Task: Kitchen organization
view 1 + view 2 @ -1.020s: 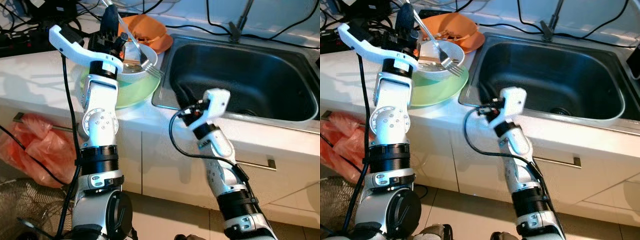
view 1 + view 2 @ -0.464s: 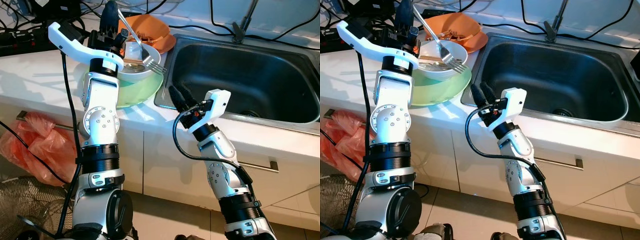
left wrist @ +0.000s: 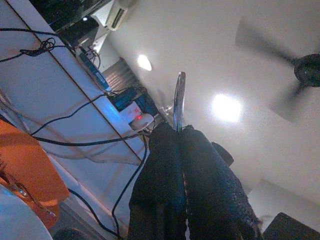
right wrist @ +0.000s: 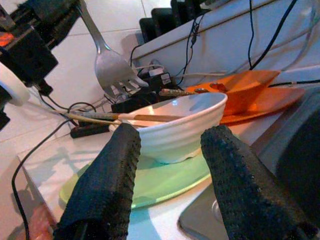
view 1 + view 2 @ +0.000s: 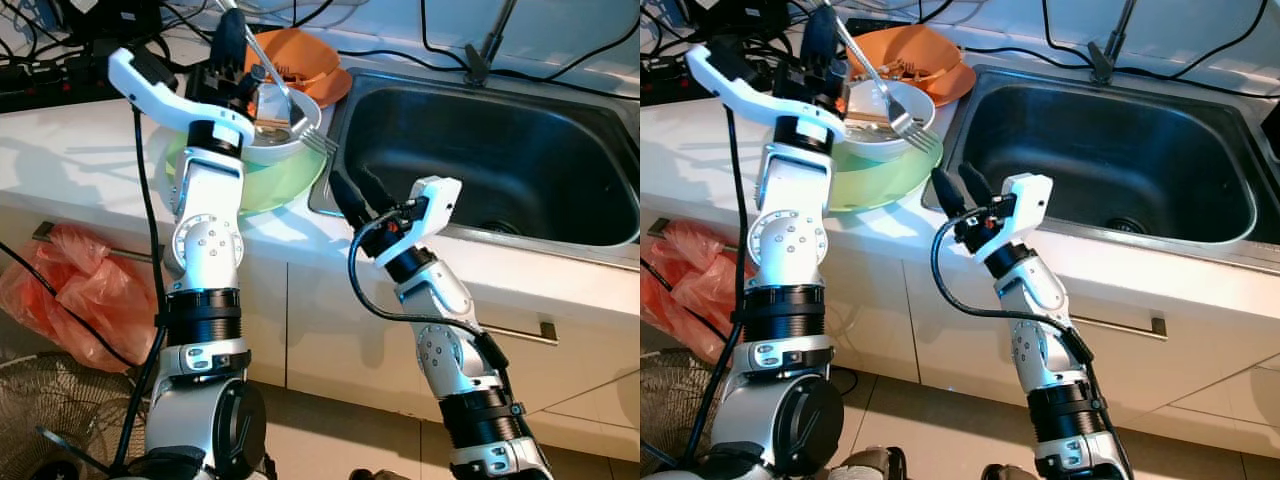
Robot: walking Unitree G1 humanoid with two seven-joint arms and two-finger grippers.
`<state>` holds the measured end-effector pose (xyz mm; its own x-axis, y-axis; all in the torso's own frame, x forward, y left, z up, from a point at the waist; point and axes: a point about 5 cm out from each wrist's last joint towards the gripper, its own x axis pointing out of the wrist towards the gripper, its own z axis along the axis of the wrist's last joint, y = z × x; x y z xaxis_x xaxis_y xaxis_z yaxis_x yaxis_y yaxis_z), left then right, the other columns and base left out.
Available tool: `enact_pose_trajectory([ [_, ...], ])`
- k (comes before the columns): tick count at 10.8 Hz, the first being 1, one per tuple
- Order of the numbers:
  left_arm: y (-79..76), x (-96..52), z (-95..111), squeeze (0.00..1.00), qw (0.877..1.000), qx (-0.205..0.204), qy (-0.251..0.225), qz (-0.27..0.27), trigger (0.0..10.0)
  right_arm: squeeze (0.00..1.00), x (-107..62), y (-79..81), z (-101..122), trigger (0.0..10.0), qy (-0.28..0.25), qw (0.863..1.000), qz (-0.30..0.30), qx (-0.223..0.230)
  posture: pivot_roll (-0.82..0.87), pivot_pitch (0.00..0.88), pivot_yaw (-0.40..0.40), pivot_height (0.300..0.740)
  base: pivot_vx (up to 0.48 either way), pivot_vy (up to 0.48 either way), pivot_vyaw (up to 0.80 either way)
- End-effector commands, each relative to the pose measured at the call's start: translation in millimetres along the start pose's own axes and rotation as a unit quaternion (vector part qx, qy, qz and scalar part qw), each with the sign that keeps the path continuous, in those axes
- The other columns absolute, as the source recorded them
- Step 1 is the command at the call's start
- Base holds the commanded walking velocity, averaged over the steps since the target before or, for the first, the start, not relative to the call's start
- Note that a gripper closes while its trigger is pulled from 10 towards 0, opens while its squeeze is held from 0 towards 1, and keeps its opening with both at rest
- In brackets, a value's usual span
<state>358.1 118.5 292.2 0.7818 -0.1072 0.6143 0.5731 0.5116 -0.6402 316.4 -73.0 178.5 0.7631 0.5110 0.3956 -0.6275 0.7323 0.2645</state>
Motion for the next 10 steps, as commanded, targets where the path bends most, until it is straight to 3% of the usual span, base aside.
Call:
enact_pose_trajectory([
  [1,-6.5,0.6,-10,0.0,1.0,-0.007,0.014,-0.01,10.0,0.0,-2.3,2.1,-1,10.0,0.003,1.0,0.007,0.0,0.13,0.107,-0.029,0.74,0.0,0.0,0.0],
  [9,-3.8,-4.5,-21,0.0,0.999,0.003,0.038,-0.005,10.0,0.0,0.2,4.7,5,10.0,-0.008,1.0,0.015,0.016,0.13,0.108,-0.024,0.74,0.0,0.0,0.0],
  [10,-5.3,-4.5,-22,0.0,0.999,0.0,0.041,-0.009,10.0,0.0,0.5,5.9,7,10.0,-0.015,0.999,0.018,0.034,0.13,0.109,-0.023,0.74,0.0,0.0,0.0],
])
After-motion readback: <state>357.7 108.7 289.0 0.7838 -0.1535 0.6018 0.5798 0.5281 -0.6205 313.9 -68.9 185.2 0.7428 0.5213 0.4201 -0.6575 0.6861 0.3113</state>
